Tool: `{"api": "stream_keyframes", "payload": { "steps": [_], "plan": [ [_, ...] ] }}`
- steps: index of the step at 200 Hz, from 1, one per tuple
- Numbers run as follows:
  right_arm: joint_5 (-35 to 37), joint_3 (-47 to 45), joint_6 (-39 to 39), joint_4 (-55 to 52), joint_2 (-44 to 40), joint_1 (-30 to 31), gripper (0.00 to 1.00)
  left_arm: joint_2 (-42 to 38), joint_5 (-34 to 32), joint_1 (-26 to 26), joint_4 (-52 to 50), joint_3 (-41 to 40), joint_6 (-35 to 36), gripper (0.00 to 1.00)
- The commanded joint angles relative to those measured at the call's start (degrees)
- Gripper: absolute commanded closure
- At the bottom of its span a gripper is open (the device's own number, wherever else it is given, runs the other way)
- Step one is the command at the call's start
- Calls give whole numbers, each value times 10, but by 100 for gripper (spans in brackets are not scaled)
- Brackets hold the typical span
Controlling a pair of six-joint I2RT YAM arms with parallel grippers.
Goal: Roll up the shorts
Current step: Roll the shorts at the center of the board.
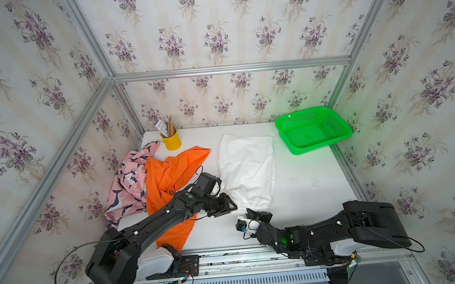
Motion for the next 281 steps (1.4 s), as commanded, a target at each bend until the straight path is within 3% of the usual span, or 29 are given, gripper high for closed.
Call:
{"api": "stream_keyframes", "payload": {
  "steps": [1, 32, 87, 124, 146, 164, 177, 187, 239, 281],
  "plan": [
    [-69, 18, 50, -71, -9, -13, 100, -27, -64, 18, -102, 27, 65, 48],
    [-195, 38, 103, -119, -22, -56, 100, -3, -66, 24, -143, 76, 135, 54],
    [-387, 76, 149, -183, -25, -135, 100, 168, -8, 24, -101, 102, 237, 63],
    [-508, 114, 166, -238, -12, -199, 100, 258, -66, 24, -115, 110, 272, 65],
    [-593, 148, 175, -279, 16, -247, 100, 258, -101, 25, -117, 107, 277, 64],
    [-651, 181, 178, -313, 54, -281, 100, 238, -147, 26, -122, 108, 276, 53],
    [-691, 203, 179, -333, 81, -300, 100, 205, -185, 28, -121, 103, 271, 40],
    [-704, 222, 179, -349, 98, -312, 100, 177, -203, 33, -115, 95, 270, 38],
    [-779, 330, 187, -448, 193, -403, 100, 84, -150, 38, -65, 71, 306, 32],
    [-836, 394, 196, -502, 282, -450, 94, 120, -99, 36, -43, 87, 344, 27]
  ]
}}
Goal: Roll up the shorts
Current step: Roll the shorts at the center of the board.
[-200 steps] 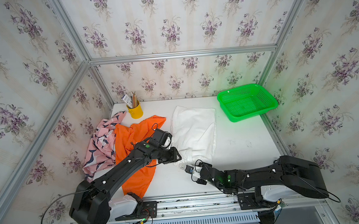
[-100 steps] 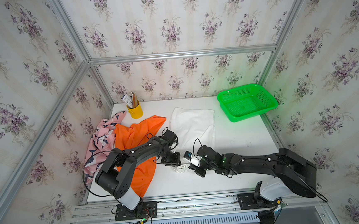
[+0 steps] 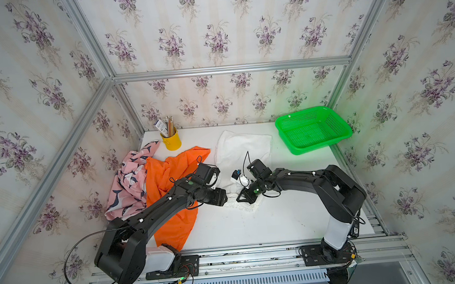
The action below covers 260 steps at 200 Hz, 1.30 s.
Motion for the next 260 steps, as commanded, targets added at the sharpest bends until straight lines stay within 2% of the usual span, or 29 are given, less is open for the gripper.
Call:
{"api": "stream_keyframes", "payload": {
  "steps": [1, 30, 47, 59, 68, 82, 92, 109, 132, 145, 180, 187, 195, 210, 222, 235, 260],
  "plan": [
    [-27, 21, 7, -66, 33, -14, 94, 25, 31, -2, 24, 12, 37, 27],
    [-53, 43, 27, -78, 50, -23, 89, 97, 26, 0, 41, 32, 57, 27],
    [-69, 56, 30, -89, 54, -24, 83, 136, 32, 0, 53, 54, 57, 33],
    [-59, 56, 39, -90, 45, -24, 76, 161, 26, 0, 57, 68, 49, 43],
    [-38, 52, 48, -91, 33, -24, 72, 176, 9, 0, 55, 77, 38, 59],
    [-6, 42, 62, -94, 9, -24, 66, 198, 7, 3, 48, 86, 29, 74],
    [13, 29, 72, -94, -15, -24, 64, 218, -10, 8, 35, 95, 21, 81],
    [54, 5, 89, -93, -47, -25, 68, 250, -11, 11, 16, 107, 19, 82],
    [110, -27, 116, -77, -61, -36, 88, 266, -1, 14, 22, 104, 18, 82],
    [128, -40, 127, -68, -51, -39, 93, 272, 1, 14, 22, 105, 19, 81],
    [177, -55, 159, -44, -42, -38, 97, 273, 13, 14, 19, 109, 23, 75],
    [180, -56, 162, -41, -49, -38, 98, 270, 8, 14, 14, 112, 22, 69],
    [179, -55, 163, -39, -52, -38, 98, 261, -16, 14, 6, 113, 16, 56],
    [167, -52, 168, -38, -44, -39, 98, 229, -36, 15, 7, 102, 2, 46],
    [147, -51, 169, -36, -32, -39, 99, 198, -43, 19, 7, 88, -23, 33],
    [135, -52, 172, -32, -23, -39, 99, 166, -30, 28, 12, 63, -65, 26],
    [126, -54, 167, -34, -15, -39, 99, 111, 58, 53, 79, -17, -160, 20]
  ]
}}
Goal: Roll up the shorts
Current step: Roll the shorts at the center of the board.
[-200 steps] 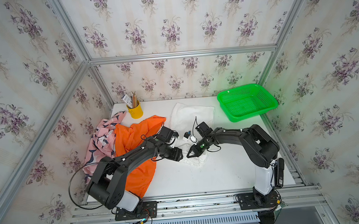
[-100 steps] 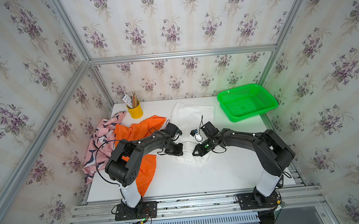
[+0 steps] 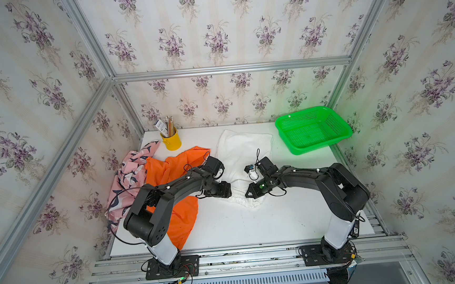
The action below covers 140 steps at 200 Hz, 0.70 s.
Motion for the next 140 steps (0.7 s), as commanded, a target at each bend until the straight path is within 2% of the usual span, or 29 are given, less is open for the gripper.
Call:
{"api": "stream_keyframes", "payload": {
  "steps": [1, 17, 41, 70, 92, 117, 127, 140],
  "plan": [
    [59, -7, -2, -38, 15, 1, 99, -35, 60, 18, 36, -56, -109, 20],
    [58, -7, -7, -41, 16, 1, 99, -57, 94, 23, 96, -107, -184, 16],
    [52, -5, -16, -46, 20, 1, 98, -52, 145, 23, 261, -177, -300, 13],
    [52, -4, -25, -54, 19, 1, 98, -19, 149, 23, 359, -201, -362, 15],
    [53, -7, -34, -57, 15, 1, 98, 20, 147, 23, 351, -174, -347, 28],
    [83, -5, -43, -66, 3, 1, 95, 35, 122, 25, 312, -150, -317, 58],
    [114, -7, -43, -65, -18, 4, 86, 35, 117, 27, 300, -145, -305, 67],
    [176, -11, -40, -63, -60, 15, 74, 35, 121, 29, 289, -140, -296, 69]
  ]
}}
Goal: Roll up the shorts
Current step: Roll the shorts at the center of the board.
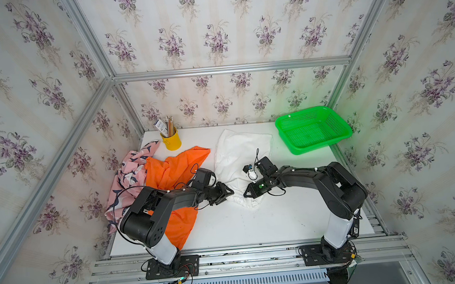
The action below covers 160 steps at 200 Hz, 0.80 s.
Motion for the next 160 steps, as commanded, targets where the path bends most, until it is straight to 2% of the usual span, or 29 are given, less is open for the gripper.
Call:
{"api": "stream_keyframes", "payload": {
  "steps": [1, 28, 46, 65, 94, 132, 160],
  "plan": [
    [164, -8, -15, -65, -52, 9, 73, 2, -43, 5, -61, 8, 27, 69],
    [282, -11, -53, -61, -137, 66, 59, -9, -38, 5, -84, 15, 35, 69],
    [342, -28, -117, -32, -178, 144, 48, -14, -33, 6, -95, 18, 34, 69],
    [409, -43, -165, 12, -184, 218, 37, -11, -18, 6, -101, 21, 33, 68],
    [456, -59, -247, 97, -146, 276, 35, -10, 1, 5, -105, 19, 29, 68],
    [469, -132, -347, 249, -97, 295, 36, -17, 34, 10, -120, 22, 30, 67],
    [546, -147, -380, 296, -55, 295, 35, -42, 39, 14, -146, 24, 36, 66]
  ]
}}
